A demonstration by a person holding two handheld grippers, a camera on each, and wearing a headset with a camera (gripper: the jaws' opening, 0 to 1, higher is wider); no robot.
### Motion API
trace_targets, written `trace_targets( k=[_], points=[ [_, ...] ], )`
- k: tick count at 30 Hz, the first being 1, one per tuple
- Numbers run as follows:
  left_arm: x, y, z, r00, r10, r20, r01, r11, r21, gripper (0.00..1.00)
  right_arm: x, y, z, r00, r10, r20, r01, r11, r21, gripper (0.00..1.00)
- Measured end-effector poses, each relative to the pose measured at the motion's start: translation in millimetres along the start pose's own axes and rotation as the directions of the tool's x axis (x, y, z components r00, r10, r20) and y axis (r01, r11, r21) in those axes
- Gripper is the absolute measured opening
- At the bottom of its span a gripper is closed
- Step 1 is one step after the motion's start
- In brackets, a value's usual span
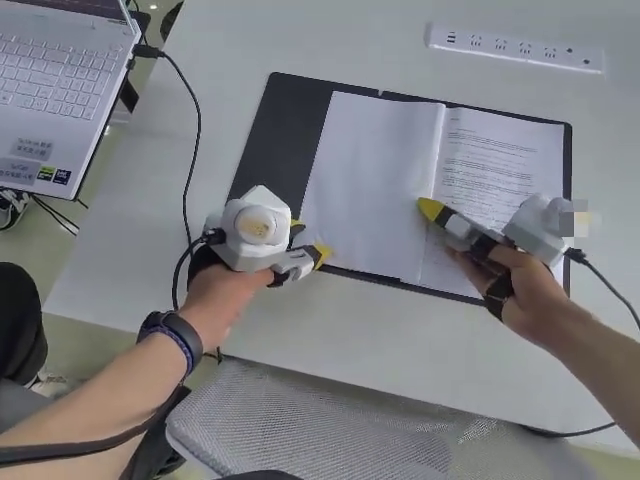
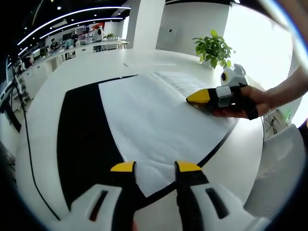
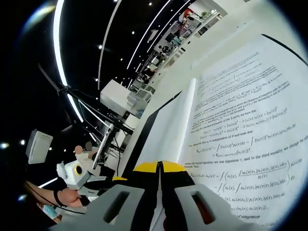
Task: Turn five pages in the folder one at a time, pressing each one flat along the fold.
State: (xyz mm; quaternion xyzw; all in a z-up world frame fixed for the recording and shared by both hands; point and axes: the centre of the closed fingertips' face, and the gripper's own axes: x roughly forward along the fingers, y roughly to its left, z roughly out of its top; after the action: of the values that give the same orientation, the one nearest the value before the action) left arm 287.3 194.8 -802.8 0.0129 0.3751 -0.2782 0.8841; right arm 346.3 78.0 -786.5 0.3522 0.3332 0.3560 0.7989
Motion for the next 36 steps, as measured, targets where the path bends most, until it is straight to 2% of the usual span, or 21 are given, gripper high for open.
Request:
trace_targets(
  k=[6,14,17,22,31,36],
  points=[
    [2.8,2.6,-1.6,1.0,0.002,-0.001,-0.002,1.0,0.006,0.29,-11.8,10.1,-23.3,0.9992,0.006,-0.04,-0.006,1.0,-0.006,0.0],
    [7.4,7.3,-4.3,1.0,0.004,-0.005,-0.004,1.0,0.01,0.29,-26.7,16.0,-43.1,0.9986,0.009,-0.051,-0.007,1.0,0.027,0.0],
    [8.4,7.9,-4.8,1.0,0.004,-0.004,-0.004,1.0,0.005,0.3,-29.8,9.6,-44.5,0.9984,0.008,-0.056,-0.006,0.999,0.036,0.0],
    [9.6,8.4,-5.6,1.0,0.005,-0.003,-0.005,1.0,0.009,0.3,-37.1,10.2,-55.9,0.9968,0.006,-0.08,-0.003,0.999,0.038,0.0],
    [9.2,9.6,-5.1,1.0,0.005,-0.001,-0.005,1.0,-0.005,0.29,-42.5,4.8,-61.4,0.9969,-0.019,-0.076,0.023,0.998,0.057,0.0],
    [8.9,8.0,-5.2,0.9999,0.005,-0.01,-0.005,1.0,0.007,0.29,-48.1,3.9,-65.4,0.9964,-0.029,-0.079,0.034,0.997,0.062,0.0]
  ],
)
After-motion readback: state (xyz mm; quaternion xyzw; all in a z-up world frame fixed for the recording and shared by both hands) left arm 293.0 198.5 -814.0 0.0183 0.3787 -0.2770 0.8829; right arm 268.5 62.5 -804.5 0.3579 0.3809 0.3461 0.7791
